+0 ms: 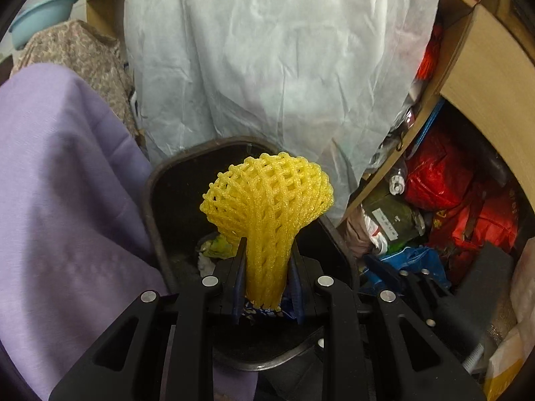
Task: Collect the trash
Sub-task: 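Lower the foam net into the bin and open the left tool, then move both open tools back over the table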
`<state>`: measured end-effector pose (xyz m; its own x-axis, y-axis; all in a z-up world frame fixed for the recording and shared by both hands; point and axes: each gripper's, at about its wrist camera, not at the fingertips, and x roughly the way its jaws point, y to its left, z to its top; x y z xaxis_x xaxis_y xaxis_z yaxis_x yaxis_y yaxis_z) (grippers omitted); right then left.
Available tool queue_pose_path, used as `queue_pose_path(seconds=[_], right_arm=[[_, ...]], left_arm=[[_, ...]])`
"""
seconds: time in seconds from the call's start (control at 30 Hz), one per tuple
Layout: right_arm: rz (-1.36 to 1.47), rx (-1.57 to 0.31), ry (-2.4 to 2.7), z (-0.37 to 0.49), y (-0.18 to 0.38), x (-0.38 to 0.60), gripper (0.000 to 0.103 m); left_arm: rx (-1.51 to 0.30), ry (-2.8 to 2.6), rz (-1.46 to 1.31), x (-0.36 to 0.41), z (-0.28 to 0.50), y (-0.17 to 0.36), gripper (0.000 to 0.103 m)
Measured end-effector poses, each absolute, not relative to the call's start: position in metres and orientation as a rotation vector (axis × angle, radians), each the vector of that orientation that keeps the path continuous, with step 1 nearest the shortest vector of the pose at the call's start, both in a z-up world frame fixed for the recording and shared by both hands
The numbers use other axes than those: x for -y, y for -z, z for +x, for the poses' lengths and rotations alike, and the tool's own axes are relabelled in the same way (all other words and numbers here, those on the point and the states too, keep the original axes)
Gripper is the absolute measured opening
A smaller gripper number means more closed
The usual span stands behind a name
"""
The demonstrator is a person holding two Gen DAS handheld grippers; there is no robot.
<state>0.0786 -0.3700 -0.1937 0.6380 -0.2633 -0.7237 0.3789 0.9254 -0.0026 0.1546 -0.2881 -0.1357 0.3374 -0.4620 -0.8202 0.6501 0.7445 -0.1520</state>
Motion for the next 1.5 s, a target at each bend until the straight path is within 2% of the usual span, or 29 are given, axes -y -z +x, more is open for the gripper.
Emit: queue_pose_path(seconds=[0.33,0.4,0.5,0.57,0.73,0.87,1.13,1.27,1.5], right_arm=[[0.123,-0.826,0.441,0.063,0.206,0.382,0.062],[0.117,-0.828,0.444,0.063,0.207,0.383,0.062],[0.126,-0.829,0.443,0.063,0.208,0.384,0.062],[0.133,-0.829,0.440,0.063,0.208,0.385,0.062],[0.124,-0.832,0.446,0.064,0.208,0.385,0.063],[0.135,-0.832,0.451,0.062,0.208,0.387,0.063],[0.157,-0.808,0.477,0.058,0.206,0.389,0.063],[0.168,-0.799,0.483,0.056,0.204,0.390,0.064],[0.209,-0.690,0.409,0.055,0.167,0.376,0.066]], left_arm=[[-1.149,0.709,0.239,0.305,0.176,0.195,0.022],[-1.166,0.715,0.230,0.304,0.178,0.201,0.025],[-1.170,0.714,0.238,0.306,0.178,0.205,0.034],[-1.173,0.713,0.237,0.306,0.179,0.207,0.046],[-1.156,0.705,0.206,0.304,0.180,0.202,0.066],[-1.103,0.695,0.209,0.299,0.173,0.189,0.073],[-0.957,0.707,0.104,0.278,0.150,0.136,0.077],[-0.867,0.715,0.023,0.253,0.129,0.094,0.085],[-0.748,0.697,0.069,0.198,0.102,0.044,0.091]])
